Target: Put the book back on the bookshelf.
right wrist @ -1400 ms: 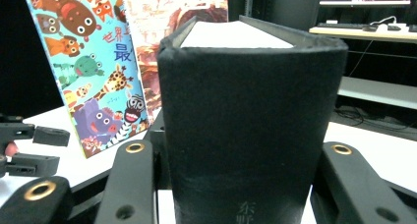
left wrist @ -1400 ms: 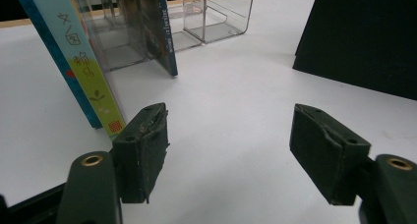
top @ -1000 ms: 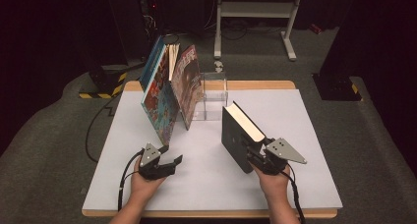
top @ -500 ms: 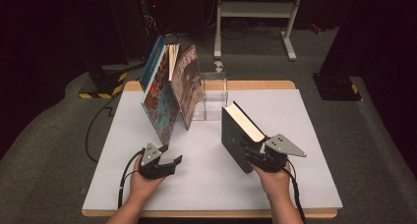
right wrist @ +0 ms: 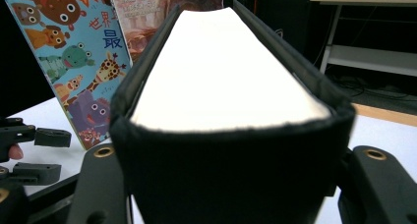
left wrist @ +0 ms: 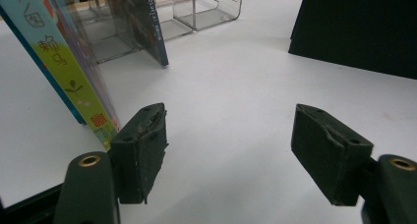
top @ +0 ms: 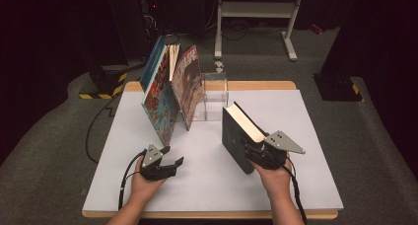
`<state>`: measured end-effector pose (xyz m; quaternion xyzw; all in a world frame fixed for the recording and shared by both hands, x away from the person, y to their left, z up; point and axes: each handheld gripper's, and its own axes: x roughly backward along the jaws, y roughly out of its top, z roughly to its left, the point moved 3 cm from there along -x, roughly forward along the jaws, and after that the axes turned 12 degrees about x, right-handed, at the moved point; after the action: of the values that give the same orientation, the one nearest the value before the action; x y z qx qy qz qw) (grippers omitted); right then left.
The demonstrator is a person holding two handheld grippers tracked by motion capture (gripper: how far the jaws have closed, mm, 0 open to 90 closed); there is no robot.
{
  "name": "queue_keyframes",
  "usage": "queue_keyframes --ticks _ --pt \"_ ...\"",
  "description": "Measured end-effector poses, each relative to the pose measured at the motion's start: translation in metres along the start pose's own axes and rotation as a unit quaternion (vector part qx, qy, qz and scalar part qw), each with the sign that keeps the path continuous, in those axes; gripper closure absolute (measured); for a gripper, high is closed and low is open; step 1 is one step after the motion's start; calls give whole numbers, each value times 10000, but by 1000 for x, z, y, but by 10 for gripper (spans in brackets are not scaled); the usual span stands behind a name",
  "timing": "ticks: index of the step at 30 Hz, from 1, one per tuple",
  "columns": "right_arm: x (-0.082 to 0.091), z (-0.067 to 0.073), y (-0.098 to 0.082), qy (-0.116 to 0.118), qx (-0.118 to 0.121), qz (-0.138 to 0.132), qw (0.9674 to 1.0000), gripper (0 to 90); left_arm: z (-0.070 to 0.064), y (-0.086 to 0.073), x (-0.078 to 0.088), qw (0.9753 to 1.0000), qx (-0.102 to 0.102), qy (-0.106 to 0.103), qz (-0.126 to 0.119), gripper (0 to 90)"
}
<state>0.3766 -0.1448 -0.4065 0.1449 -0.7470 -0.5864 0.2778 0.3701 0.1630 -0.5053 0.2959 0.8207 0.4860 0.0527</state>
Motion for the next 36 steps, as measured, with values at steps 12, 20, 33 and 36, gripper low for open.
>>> queue_keyframes --ticks 12,20,33,36 --pt "-7 3 8 45 127 -25 9999 462 0 -1 0 10000 -5 -40 11 265" --pt "-7 3 8 36 115 8 9999 470 0 -1 -1 10000 -18 -15 50 219" --pt "-7 3 9 12 72 194 9998 490 0 -1 -2 10000 6 13 56 215" --pt "-6 3 9 -13 80 206 9998 507 0 -1 -2 10000 6 18 61 216"
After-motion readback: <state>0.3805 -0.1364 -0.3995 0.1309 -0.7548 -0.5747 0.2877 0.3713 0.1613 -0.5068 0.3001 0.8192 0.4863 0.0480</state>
